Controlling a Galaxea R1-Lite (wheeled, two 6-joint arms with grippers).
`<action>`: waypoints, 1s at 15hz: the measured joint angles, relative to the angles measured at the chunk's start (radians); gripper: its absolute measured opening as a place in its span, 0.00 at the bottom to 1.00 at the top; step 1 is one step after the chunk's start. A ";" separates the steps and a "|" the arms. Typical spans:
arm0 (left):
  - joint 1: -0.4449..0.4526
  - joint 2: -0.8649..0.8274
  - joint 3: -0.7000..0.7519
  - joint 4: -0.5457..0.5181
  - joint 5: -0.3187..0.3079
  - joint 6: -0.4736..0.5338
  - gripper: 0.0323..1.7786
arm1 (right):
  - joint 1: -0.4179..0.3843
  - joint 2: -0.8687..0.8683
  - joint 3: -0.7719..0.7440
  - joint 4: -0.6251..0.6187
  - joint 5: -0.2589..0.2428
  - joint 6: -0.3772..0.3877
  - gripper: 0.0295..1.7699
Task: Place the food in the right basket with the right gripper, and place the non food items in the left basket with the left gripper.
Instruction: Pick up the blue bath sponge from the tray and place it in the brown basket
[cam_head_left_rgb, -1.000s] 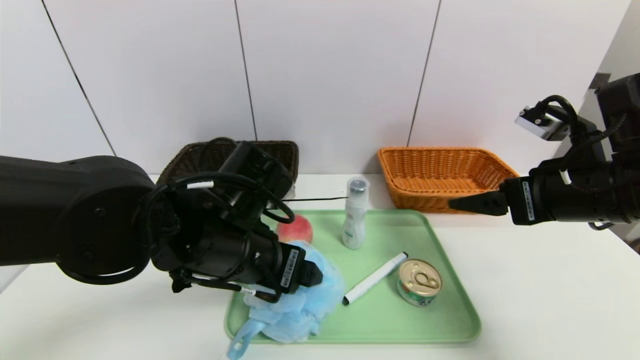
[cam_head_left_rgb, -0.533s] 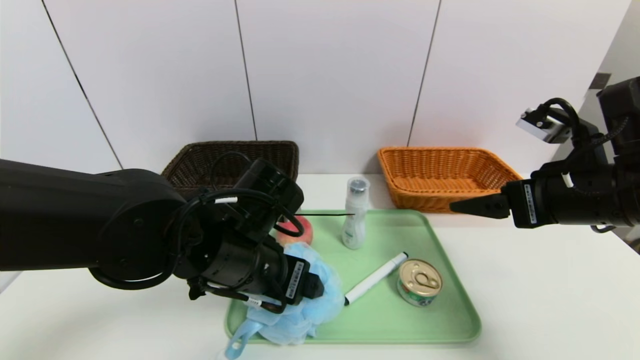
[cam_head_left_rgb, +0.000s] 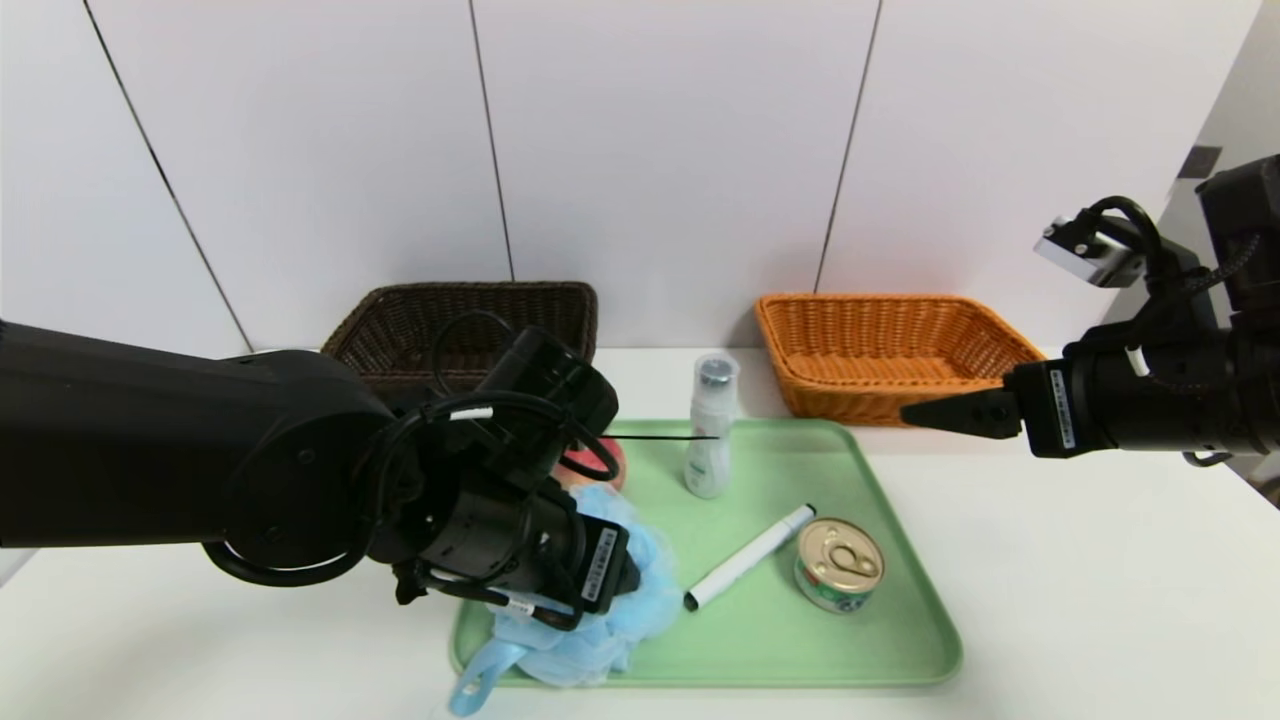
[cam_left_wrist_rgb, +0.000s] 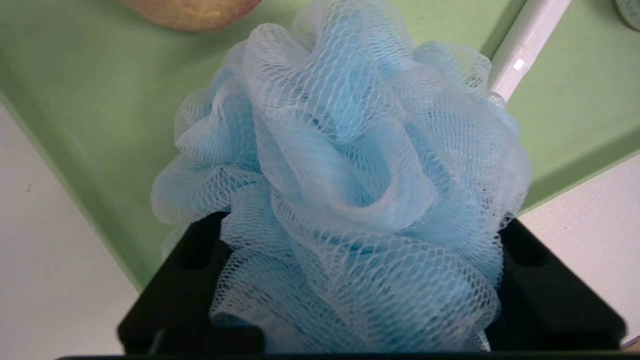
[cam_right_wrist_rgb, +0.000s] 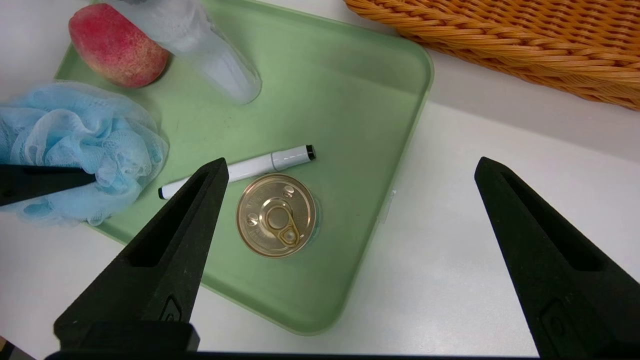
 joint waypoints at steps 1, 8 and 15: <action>-0.003 0.003 0.000 -0.001 0.000 0.000 0.60 | 0.000 0.000 0.000 0.000 0.000 0.000 0.96; -0.007 -0.044 0.001 0.009 0.003 0.002 0.33 | 0.000 -0.003 0.004 0.000 0.016 0.001 0.96; 0.002 -0.230 -0.001 0.103 0.006 -0.004 0.15 | -0.009 -0.015 0.012 0.000 0.014 0.001 0.96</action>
